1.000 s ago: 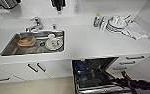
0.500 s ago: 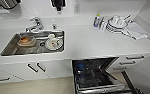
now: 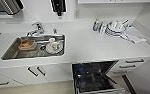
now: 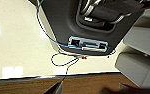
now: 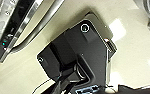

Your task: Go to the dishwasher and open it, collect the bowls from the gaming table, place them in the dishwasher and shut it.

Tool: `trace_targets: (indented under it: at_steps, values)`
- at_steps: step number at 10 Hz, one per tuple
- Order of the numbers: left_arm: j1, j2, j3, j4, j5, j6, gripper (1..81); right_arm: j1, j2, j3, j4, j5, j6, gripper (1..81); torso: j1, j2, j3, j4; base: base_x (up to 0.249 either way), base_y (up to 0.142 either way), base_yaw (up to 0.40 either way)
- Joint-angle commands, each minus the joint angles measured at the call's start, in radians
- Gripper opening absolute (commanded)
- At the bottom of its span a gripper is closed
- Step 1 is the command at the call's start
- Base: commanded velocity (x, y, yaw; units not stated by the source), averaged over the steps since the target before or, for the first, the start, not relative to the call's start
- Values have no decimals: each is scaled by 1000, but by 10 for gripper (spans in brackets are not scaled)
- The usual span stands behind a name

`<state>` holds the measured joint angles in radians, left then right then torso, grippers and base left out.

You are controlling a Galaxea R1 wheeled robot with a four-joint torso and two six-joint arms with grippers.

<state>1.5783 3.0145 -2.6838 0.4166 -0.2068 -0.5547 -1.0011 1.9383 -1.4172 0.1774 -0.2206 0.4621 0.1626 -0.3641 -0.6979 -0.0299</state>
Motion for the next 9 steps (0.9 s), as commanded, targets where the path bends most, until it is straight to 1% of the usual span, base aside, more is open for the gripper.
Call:
trace_targets:
  at_steps: [1, 4, 5, 6, 7, 9]
  values:
    - [18, -20, 1, -38, 67, -7, 811, -110, 6, -49, -4, 27, 1, 811, 64, -98, 0, 0, 0, 0, 0]
    - [-10, -9, 1, -44, 78, -8, 811, -193, 96, -135, 7, 82, 7, 811, 129, -203, 1, 0, 0, 0, 0]
    - [-11, -9, 1, -51, 78, -8, 811, -210, 118, -146, 5, 90, 7, 811, 151, -239, 1, 0, 0, 0, 0]
    - [-13, -11, 1, -79, 78, -8, 811, -222, 141, -156, 2, 90, 7, 811, 174, -276, 1, 0, 0, 0, 0]
    - [-13, -9, 1, -87, 78, -7, 811, -226, 167, -179, 8, 95, 9, 811, 198, -315, 2, 0, 0, 0, 0]
    - [-14, -8, 1, -87, 79, -7, 811, -232, 197, -202, 25, 95, 15, 811, 242, -384, 2, 0, 0, 0, 0]
